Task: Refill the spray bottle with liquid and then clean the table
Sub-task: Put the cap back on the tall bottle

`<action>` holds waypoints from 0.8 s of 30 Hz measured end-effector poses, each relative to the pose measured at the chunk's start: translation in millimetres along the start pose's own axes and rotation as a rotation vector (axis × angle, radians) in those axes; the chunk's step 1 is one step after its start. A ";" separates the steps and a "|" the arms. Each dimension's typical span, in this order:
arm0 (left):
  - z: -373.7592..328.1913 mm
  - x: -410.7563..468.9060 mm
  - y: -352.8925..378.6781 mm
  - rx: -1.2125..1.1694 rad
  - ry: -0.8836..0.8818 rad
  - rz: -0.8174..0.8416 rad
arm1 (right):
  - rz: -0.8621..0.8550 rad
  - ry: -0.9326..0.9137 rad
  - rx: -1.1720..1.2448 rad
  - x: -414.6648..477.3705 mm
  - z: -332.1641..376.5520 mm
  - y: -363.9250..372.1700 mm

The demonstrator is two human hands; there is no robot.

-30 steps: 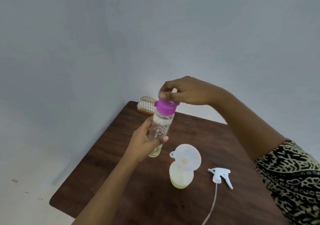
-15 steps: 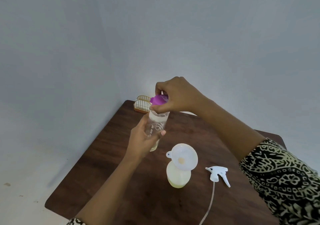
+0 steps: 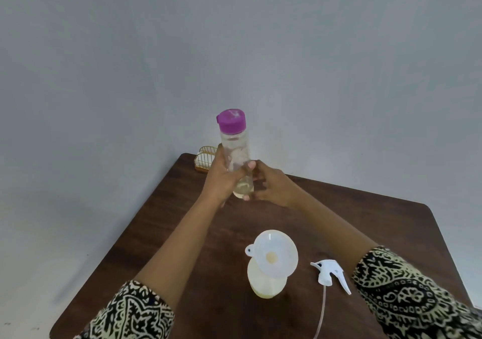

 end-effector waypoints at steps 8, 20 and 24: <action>46.6 33.6 12.5 0.065 -0.204 0.057 | -0.263 0.085 0.041 48.7 -50.0 3.3; 187.6 -36.8 -10.3 1.046 -0.593 0.346 | -0.313 0.312 0.099 122.7 -131.0 13.1; 198.7 -42.2 -8.9 1.114 -0.563 0.380 | -0.280 0.318 0.078 140.2 -144.1 19.6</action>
Point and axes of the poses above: each hand's wrist, its own x-axis towards the middle knuckle, its own y-axis out of the palm, z = x × y, the point moved 1 cm from there along x, towards the middle knuckle
